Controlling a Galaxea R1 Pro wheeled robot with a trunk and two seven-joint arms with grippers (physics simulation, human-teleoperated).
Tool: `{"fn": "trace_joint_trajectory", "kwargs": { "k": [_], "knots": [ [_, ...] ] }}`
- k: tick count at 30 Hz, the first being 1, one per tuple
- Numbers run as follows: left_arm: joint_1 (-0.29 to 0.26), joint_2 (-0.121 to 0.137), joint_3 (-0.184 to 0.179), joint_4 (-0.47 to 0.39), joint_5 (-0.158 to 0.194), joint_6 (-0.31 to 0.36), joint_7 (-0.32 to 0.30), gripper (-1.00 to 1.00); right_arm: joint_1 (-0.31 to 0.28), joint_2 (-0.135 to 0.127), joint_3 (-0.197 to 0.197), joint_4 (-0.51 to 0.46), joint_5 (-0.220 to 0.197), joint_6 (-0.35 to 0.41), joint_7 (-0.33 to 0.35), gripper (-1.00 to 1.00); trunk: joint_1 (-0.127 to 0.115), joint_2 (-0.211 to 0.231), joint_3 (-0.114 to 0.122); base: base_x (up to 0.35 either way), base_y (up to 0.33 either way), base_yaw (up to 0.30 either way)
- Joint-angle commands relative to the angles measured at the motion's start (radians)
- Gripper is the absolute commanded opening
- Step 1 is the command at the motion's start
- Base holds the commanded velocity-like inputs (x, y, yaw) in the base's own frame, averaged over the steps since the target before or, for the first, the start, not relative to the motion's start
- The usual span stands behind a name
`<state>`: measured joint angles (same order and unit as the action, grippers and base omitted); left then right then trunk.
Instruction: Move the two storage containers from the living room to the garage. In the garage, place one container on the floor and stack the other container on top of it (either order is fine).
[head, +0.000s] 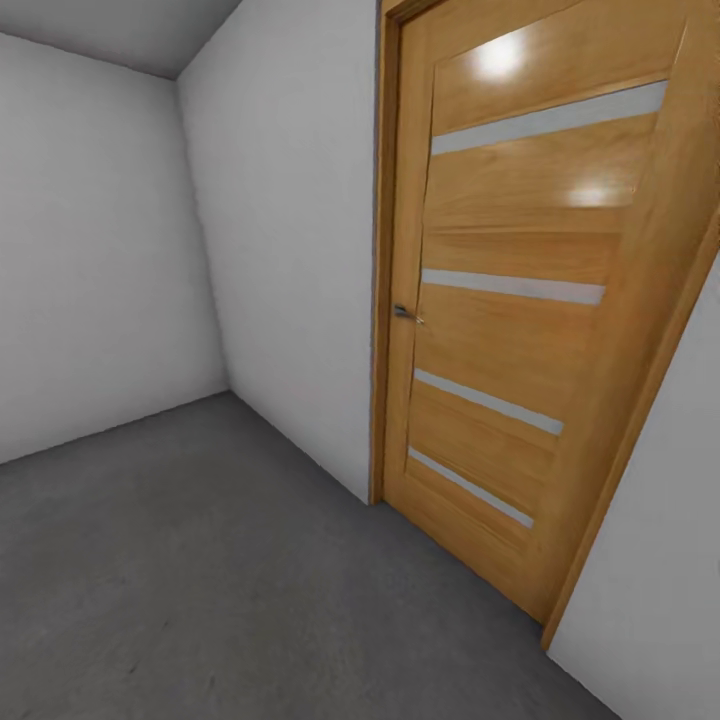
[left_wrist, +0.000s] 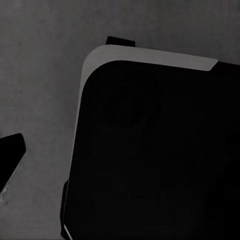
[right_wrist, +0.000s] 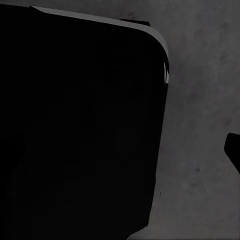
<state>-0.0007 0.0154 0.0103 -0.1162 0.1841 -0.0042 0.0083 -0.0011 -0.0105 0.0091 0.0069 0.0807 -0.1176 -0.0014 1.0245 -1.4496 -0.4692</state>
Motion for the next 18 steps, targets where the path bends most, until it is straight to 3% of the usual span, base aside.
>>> {"fn": "trace_joint_trajectory", "kwargs": {
  "k": [1, 18],
  "knots": [
    [0.0, 0.0, 0.0, 0.0, 0.006, 0.0, 0.001, 1.0, 0.0, 0.0, 0.0, 0.001, 0.008, -0.004, 0.0, 1.0, 0.001, 0.0, -0.001, 0.294, 0.232, -0.285],
    [0.0, 0.0, 0.0, 0.0, 0.006, -0.005, 0.001, 1.0, 0.0, 0.0, 0.0, 0.001, 0.008, -0.004, 0.0, 1.0, 0.001, 0.0, -0.001, 0.292, 0.235, -0.285]
  ]
}}
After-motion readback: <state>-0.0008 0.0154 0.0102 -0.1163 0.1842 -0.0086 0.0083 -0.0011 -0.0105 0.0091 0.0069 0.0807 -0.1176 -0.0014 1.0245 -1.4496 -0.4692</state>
